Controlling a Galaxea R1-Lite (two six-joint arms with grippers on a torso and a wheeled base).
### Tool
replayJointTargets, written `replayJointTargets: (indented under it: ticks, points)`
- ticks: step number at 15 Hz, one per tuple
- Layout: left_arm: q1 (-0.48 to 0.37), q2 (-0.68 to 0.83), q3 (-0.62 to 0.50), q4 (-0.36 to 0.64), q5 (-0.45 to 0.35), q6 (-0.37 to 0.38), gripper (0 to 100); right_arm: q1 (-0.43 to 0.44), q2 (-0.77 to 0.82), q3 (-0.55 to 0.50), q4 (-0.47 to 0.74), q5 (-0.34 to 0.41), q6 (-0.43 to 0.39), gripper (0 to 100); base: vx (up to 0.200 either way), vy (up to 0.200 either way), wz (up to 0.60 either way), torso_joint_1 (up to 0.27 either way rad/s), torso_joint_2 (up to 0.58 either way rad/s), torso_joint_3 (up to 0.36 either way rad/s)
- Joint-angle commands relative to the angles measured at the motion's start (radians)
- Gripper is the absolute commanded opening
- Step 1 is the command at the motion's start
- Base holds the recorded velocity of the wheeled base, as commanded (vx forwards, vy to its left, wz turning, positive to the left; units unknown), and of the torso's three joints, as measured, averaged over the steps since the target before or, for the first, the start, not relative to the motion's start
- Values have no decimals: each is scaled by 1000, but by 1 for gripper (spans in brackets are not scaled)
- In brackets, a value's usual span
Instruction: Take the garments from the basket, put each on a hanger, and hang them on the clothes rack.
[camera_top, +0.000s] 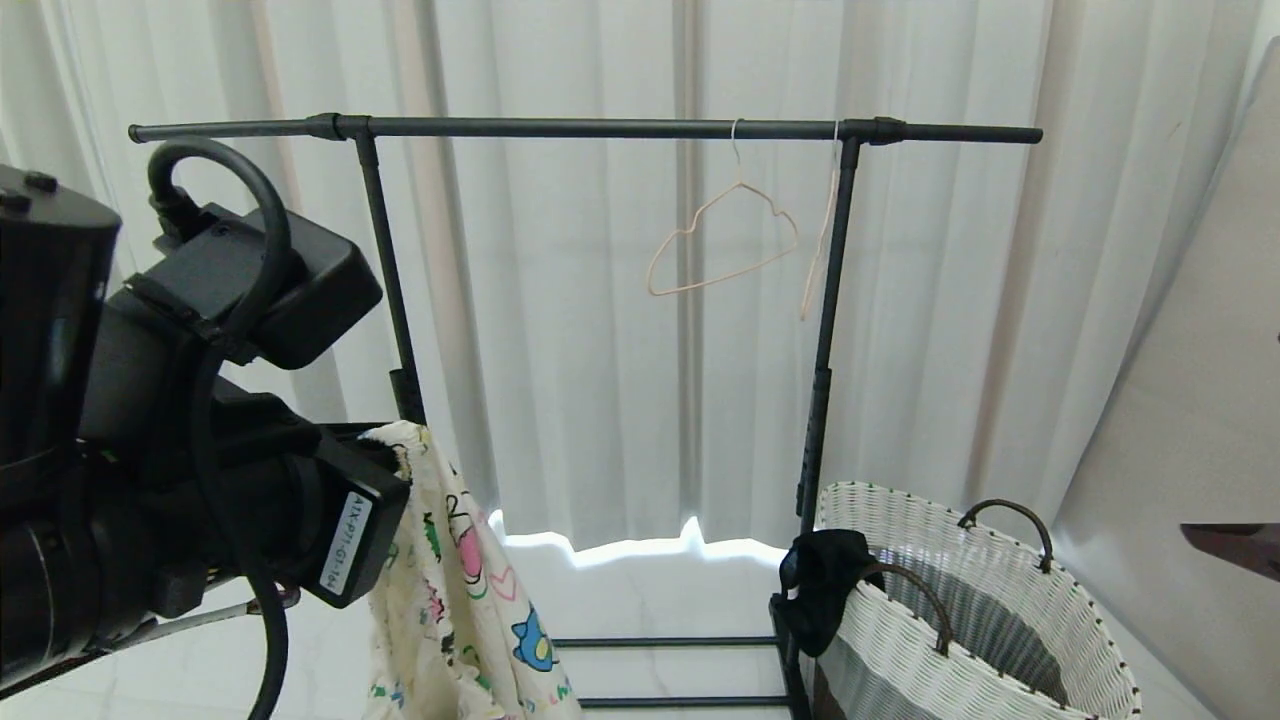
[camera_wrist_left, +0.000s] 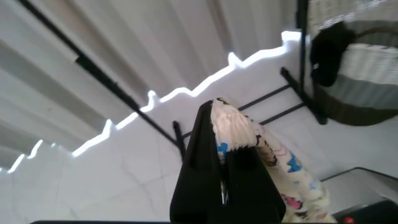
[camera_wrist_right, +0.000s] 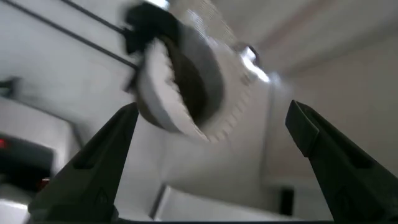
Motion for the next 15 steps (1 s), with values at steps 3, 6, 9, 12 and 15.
replayJointTargets:
  ticks: [3, 6, 9, 12, 15]
  points:
    - [35, -36, 59, -1, 65, 2, 0, -186, -72, 63, 19, -29, -36, 100, 0, 0, 0, 0, 0, 0]
    - [35, -34, 76, -1, 119, 2, 0, -189, -118, 112, 16, -34, -62, 100, 0, 200, 0, 1, 6, 2]
    - [35, -34, 75, -1, 119, 2, 0, -189, -139, 130, 15, -36, -69, 100, 0, 200, 0, 4, -1, 2]
    - [37, -34, 75, -1, 119, 2, 0, -189, -139, 158, -59, -36, -84, 100, 0, 200, 0, 2, 1, 5]
    - [51, -36, 76, -1, 117, -4, 0, -191, -139, 205, -151, -34, -98, 100, 0, 200, 0, 1, 4, 1]
